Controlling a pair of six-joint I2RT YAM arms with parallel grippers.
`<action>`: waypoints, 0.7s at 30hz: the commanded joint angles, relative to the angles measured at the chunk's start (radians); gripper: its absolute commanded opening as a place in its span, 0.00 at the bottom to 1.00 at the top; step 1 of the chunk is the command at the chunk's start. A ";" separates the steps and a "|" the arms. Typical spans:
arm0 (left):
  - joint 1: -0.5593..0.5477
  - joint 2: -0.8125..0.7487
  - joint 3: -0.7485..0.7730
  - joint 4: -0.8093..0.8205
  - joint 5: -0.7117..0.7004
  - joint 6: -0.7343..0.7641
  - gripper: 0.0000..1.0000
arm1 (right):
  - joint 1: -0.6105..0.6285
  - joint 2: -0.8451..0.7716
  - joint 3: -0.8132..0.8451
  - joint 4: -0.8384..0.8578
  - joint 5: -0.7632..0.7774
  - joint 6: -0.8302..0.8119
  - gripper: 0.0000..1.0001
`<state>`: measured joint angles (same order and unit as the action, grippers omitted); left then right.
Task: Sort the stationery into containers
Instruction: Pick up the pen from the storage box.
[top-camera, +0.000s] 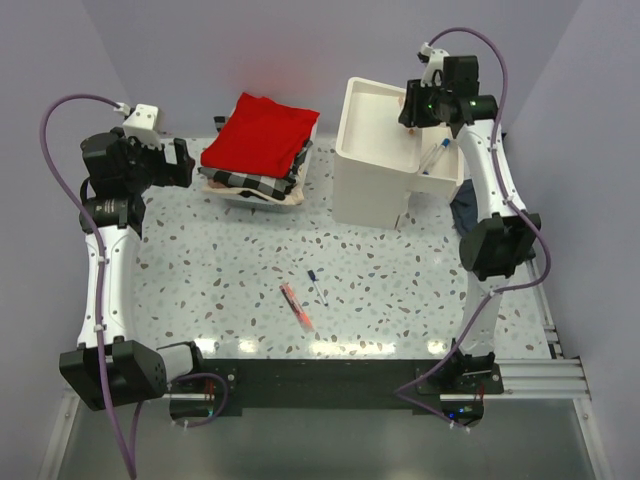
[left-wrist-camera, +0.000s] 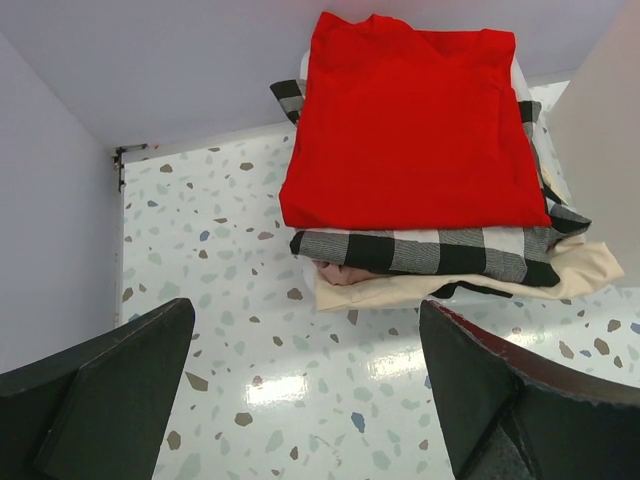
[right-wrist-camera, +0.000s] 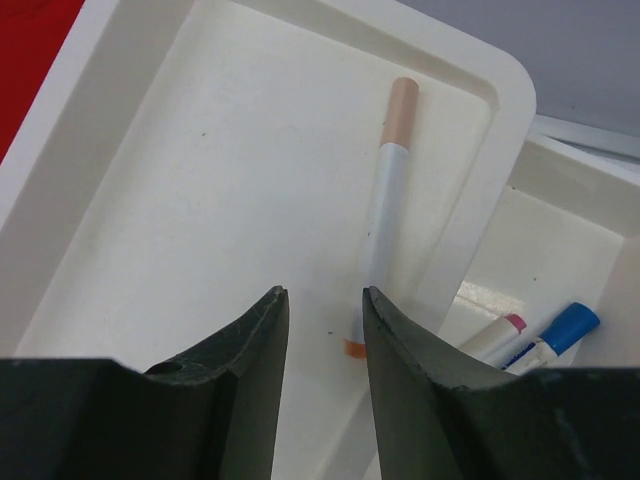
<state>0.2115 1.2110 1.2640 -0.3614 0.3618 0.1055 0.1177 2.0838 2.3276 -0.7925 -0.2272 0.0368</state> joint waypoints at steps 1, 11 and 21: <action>0.008 -0.021 0.020 0.010 -0.015 0.008 1.00 | 0.000 0.024 0.084 0.036 0.009 0.002 0.41; 0.019 -0.016 0.018 0.010 -0.018 0.013 1.00 | 0.010 0.079 0.075 0.019 0.078 0.003 0.39; 0.020 0.018 0.020 0.032 -0.001 -0.010 1.00 | 0.016 0.093 0.064 0.009 0.158 -0.018 0.41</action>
<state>0.2230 1.2167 1.2640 -0.3668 0.3477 0.1139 0.1253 2.1605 2.3898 -0.7860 -0.1387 0.0360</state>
